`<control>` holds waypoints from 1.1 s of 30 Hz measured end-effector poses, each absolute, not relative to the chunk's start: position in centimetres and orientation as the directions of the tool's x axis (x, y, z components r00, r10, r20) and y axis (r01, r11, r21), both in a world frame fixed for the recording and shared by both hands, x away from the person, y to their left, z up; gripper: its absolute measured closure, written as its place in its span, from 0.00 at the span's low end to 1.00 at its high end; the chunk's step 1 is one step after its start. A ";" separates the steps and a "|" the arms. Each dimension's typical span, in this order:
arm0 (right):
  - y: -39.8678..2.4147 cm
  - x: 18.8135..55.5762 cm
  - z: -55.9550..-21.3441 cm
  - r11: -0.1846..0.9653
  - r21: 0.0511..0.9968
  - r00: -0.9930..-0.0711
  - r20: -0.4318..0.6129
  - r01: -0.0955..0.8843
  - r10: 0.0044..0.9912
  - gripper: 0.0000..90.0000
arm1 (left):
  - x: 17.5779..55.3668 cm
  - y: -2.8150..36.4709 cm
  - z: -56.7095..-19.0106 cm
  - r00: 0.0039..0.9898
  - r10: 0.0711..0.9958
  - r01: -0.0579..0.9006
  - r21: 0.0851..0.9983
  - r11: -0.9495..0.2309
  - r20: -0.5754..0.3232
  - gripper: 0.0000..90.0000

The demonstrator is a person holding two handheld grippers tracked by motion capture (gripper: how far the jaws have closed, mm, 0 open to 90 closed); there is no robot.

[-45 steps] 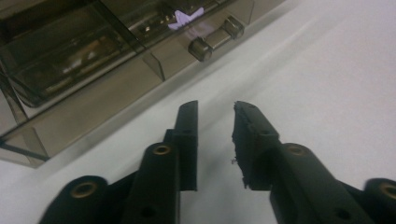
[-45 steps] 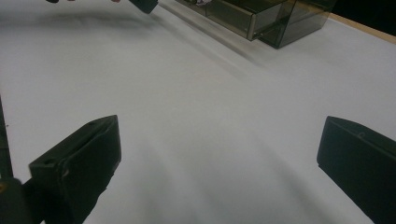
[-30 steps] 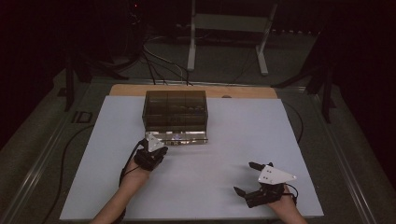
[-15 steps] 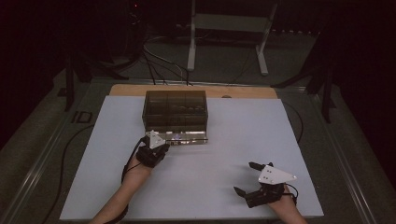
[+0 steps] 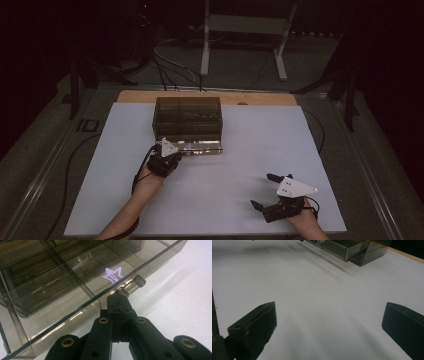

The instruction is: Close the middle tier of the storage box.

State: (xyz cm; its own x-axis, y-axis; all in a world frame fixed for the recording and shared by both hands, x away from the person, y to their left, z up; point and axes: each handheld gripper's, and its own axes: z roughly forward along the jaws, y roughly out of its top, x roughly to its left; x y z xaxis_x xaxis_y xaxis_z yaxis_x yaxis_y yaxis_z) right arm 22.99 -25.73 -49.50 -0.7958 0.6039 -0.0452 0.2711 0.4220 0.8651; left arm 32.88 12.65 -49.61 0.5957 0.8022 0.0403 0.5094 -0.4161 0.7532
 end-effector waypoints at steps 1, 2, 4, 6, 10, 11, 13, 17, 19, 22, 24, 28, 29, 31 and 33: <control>-25.7 23.0 -49.5 0.422 0.865 -0.796 -0.045 0.271 0.604 0.00 | 32.9 12.6 -49.6 0.596 0.802 0.510 0.752 -0.418 0.041 1.00; -25.7 23.0 -49.5 0.422 0.865 -0.796 -0.045 0.271 0.603 0.00 | 33.0 12.6 -49.6 0.595 0.803 0.511 0.752 -0.417 0.042 1.00; -25.7 23.0 -49.5 0.421 0.866 -0.796 -0.045 0.271 0.604 0.00 | 33.0 12.6 -49.6 0.597 0.801 0.512 0.750 -0.418 0.039 1.00; -25.7 23.0 -49.5 0.422 0.865 -0.796 -0.045 0.271 0.604 0.00 | 33.0 12.5 -49.7 0.598 0.800 0.509 0.750 -0.422 0.045 1.00; -25.7 23.0 -49.5 0.423 0.865 -0.796 -0.046 0.270 0.604 0.00 | 33.1 12.5 -49.7 0.596 0.802 0.510 0.752 -0.417 0.040 1.00; -25.7 23.0 -49.5 0.422 0.865 -0.796 -0.046 0.271 0.604 0.00 | 33.1 12.5 -49.7 0.597 0.802 0.509 0.753 -0.417 0.041 1.00; -25.7 23.0 -49.5 0.422 0.865 -0.796 -0.045 0.271 0.604 0.00 | 33.1 12.4 -49.7 0.596 0.802 0.509 0.755 -0.414 0.038 1.00; -25.7 23.0 -49.5 0.422 0.865 -0.796 -0.046 0.270 0.604 0.00 | 33.3 12.4 -49.6 0.594 0.803 0.508 0.755 -0.414 0.042 1.00; -25.7 23.0 -49.5 0.421 0.866 -0.795 -0.045 0.271 0.604 0.00 | 33.4 12.4 -49.6 0.589 0.807 0.510 0.756 -0.410 0.041 1.00; -25.8 23.0 -49.5 0.421 0.866 -0.796 -0.045 0.271 0.604 0.00 | 33.5 12.5 -49.5 0.586 0.809 0.510 0.756 -0.410 0.044 1.00; -25.8 23.0 -49.5 0.421 0.866 -0.795 -0.045 0.271 0.604 0.00 | 33.5 12.5 -49.4 0.587 0.808 0.508 0.755 -0.414 0.047 1.00; -25.8 23.0 -49.5 0.421 0.866 -0.796 -0.045 0.270 0.604 0.00 | 33.7 12.5 -49.4 0.586 0.809 0.514 0.752 -0.412 0.043 1.00; -25.8 23.0 -49.5 0.422 0.866 -0.796 -0.046 0.270 0.603 0.00 | 33.7 12.5 -49.4 0.585 0.810 0.515 0.753 -0.411 0.042 1.00; -25.8 23.0 -49.5 0.423 0.866 -0.797 -0.049 0.267 0.602 0.00 | 33.8 12.5 -49.4 0.584 0.811 0.514 0.751 -0.414 0.048 1.00; -25.8 23.0 -49.5 0.421 0.866 -0.796 -0.046 0.269 0.604 0.00 | 33.9 12.6 -49.4 0.583 0.812 0.516 0.751 -0.411 0.044 1.00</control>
State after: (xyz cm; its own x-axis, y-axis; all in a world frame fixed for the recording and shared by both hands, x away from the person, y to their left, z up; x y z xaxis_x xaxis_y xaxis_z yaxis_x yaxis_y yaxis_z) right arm 23.00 -25.76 -49.50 -0.7958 0.6038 -0.0461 0.2693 0.4211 0.8661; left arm 33.93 12.57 -49.35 0.5826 0.8115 0.0444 0.5159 -0.4115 0.7513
